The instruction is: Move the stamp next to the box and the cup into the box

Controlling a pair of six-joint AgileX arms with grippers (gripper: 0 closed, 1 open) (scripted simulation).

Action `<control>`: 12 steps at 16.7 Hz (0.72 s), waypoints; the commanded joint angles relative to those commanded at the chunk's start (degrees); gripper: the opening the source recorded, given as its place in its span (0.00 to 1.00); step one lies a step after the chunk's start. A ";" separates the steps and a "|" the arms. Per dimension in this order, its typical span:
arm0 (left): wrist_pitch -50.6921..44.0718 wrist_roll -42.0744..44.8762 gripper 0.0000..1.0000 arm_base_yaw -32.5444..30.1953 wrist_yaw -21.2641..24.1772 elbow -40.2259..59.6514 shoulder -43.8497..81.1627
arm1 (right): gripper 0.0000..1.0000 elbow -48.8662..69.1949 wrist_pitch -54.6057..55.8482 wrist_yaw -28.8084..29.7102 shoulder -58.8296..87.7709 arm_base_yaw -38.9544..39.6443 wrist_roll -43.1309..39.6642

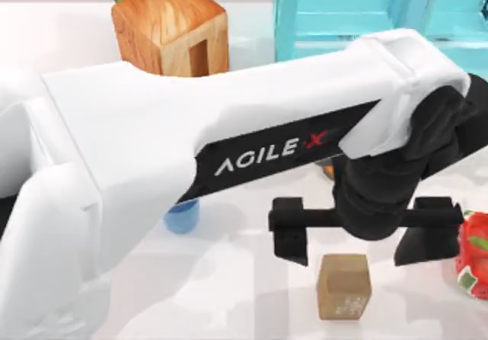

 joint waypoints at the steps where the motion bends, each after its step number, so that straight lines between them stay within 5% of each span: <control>1: 0.00 0.00 1.00 0.00 0.00 0.00 0.00 | 1.00 0.00 0.00 0.00 0.00 0.00 0.00; 6: 1.11 0.13 1.00 0.17 -0.01 -1.07 0.04 | 1.00 0.00 0.00 0.00 0.00 0.00 0.00; 12: 13.76 0.18 1.00 0.16 0.02 -10.99 2.34 | 1.00 0.00 0.00 0.00 0.00 0.00 0.00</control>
